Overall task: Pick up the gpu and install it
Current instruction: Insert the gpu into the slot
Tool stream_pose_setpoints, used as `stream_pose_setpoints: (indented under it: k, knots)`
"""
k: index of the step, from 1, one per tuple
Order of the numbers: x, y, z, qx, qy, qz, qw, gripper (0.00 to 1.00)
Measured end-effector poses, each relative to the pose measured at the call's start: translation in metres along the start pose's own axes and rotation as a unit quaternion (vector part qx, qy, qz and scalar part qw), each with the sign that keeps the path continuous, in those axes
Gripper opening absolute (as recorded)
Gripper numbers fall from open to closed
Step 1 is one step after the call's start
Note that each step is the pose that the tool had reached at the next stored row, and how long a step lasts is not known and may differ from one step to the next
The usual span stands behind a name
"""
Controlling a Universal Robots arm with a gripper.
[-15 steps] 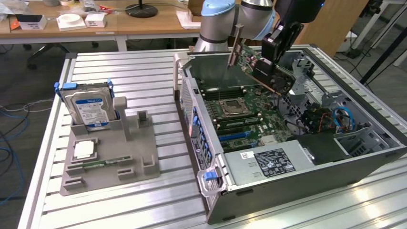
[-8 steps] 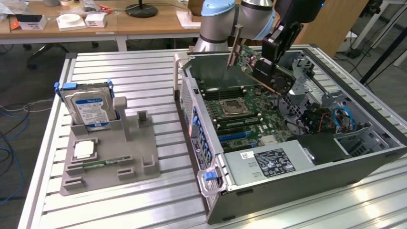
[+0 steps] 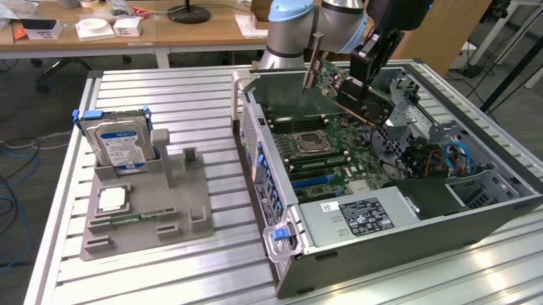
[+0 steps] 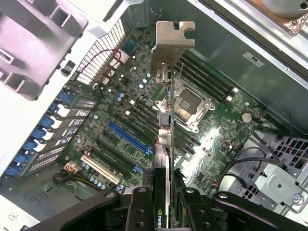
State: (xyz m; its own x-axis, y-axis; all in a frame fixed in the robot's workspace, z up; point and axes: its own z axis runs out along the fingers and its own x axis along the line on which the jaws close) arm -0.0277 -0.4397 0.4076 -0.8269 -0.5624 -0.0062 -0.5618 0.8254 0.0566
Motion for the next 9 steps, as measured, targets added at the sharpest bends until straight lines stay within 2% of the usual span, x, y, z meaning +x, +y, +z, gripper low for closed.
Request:
stream_pose_setpoints:
  k: [9]
  knots:
    - [0.0000, 0.0000, 0.0000, -0.0001, 0.0005, -0.010, 1.0000, 0.26]
